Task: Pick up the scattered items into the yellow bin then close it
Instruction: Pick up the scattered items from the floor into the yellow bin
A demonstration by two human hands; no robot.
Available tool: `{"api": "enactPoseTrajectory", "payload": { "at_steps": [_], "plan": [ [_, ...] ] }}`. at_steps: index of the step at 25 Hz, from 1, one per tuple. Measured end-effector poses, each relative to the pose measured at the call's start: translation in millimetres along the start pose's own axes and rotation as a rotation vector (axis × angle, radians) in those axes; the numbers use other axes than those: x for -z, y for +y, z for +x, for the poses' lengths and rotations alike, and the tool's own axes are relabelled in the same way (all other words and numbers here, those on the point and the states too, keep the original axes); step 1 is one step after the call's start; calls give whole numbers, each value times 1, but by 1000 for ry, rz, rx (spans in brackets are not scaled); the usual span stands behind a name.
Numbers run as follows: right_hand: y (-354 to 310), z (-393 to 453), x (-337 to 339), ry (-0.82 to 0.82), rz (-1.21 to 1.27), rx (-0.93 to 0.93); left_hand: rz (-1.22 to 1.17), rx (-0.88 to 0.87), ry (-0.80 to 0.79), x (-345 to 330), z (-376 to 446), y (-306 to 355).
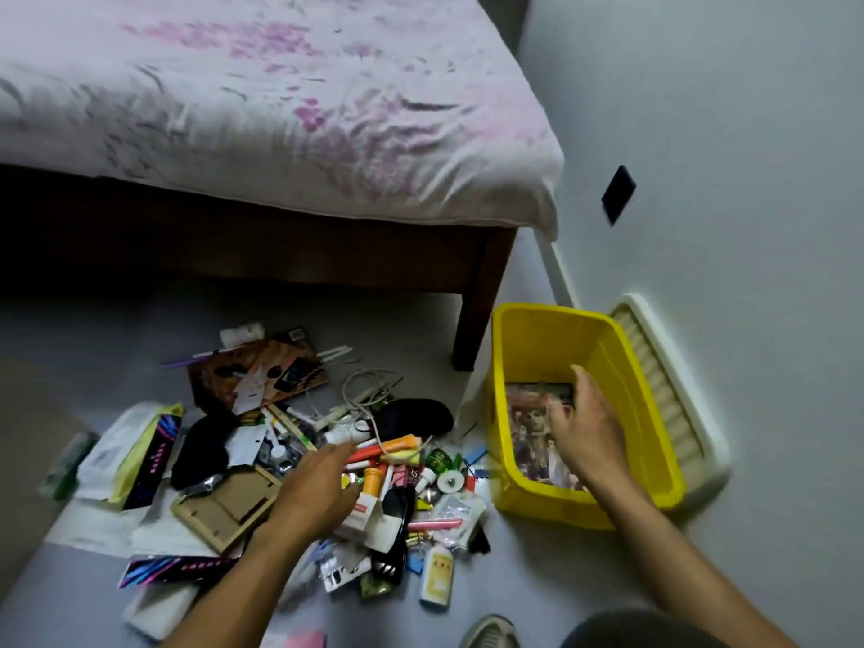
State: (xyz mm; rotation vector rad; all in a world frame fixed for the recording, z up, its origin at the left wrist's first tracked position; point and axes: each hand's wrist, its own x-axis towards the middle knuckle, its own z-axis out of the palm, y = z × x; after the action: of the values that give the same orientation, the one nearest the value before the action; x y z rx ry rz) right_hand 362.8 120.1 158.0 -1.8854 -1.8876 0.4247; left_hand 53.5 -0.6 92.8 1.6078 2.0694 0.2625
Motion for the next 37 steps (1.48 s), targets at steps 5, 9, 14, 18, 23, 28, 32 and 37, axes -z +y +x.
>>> {"api": "enactPoseTrajectory", "payload": {
  "at_steps": [5, 9, 14, 18, 23, 28, 32, 37],
  "plan": [
    [-100, -21, -78, -321, 22, 393, -46, 114, 91, 21, 1, -31],
    [-166, -4, -162, -504, -16, 549, -41, 246, 136, 40, 34, -86],
    [-198, 30, -268, -673, -36, 565, 79, 294, 163, 33, 132, -159],
    [-172, 30, -302, -683, 24, 548, 259, 236, 91, 0, 205, -185],
    [-143, 15, -315, -690, 115, 467, 513, 189, 85, -13, 230, -204],
    [-149, 16, -293, -432, 280, 330, 480, 110, 301, 35, 196, -177],
    [-183, 29, -249, -100, 43, 625, 549, -173, 512, 71, 136, -134],
    [-182, 20, -173, -339, -156, 569, 442, -423, 636, 82, 76, -64]
  ]
}}
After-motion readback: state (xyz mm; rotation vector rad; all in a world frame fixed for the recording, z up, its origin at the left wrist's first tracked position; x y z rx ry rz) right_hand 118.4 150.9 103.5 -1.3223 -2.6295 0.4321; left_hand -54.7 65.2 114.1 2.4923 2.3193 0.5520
